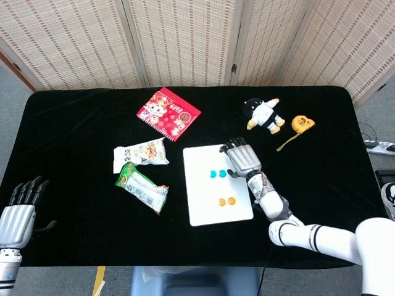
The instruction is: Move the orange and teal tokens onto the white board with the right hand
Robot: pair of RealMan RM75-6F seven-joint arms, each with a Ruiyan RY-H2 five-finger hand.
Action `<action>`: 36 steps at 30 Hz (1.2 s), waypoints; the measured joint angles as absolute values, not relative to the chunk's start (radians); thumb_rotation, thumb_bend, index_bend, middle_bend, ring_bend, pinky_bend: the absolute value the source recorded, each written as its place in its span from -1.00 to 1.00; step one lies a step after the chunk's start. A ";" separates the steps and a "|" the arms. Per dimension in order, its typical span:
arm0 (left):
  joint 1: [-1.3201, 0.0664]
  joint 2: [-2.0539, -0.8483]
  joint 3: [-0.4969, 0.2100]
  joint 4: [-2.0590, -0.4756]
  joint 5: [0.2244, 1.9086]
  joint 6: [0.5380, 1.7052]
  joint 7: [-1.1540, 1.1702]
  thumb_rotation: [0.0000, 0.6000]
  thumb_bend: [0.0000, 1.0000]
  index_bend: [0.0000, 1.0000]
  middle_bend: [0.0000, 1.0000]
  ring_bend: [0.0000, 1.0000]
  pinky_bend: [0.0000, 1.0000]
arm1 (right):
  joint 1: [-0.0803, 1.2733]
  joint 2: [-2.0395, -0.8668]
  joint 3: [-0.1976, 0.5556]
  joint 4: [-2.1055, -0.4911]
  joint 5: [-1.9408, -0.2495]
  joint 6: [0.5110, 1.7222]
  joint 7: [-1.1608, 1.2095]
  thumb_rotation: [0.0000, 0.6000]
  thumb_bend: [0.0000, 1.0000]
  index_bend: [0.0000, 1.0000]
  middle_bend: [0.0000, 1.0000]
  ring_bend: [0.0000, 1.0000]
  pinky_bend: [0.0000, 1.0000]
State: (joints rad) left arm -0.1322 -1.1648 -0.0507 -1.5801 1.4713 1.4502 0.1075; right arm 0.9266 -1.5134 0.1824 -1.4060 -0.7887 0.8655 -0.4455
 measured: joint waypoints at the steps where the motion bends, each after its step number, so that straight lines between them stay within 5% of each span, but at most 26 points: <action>1: -0.134 -1.165 -0.052 -1.581 1.471 1.450 0.108 1.00 -0.55 -1.00 -0.97 -0.90 -1.00 | 0.913 -1.496 0.181 -1.424 -0.800 0.884 -0.439 1.00 -0.25 -0.45 -0.60 -0.79 -1.00; 17: -0.175 -1.171 -0.077 -1.636 1.480 1.432 0.175 1.00 -0.55 -1.00 -0.97 -0.90 -1.00 | 0.529 -1.166 0.050 -1.670 -1.135 1.241 -0.164 1.00 -0.25 -0.52 -0.65 -0.72 -0.97; 36: -0.164 -1.163 -0.070 -1.675 1.491 1.462 0.179 1.00 -0.55 -1.00 -0.97 -0.90 -1.00 | 0.241 -1.110 -0.031 -1.695 -1.389 1.508 0.035 1.00 -0.25 -0.54 -0.67 -0.75 -0.97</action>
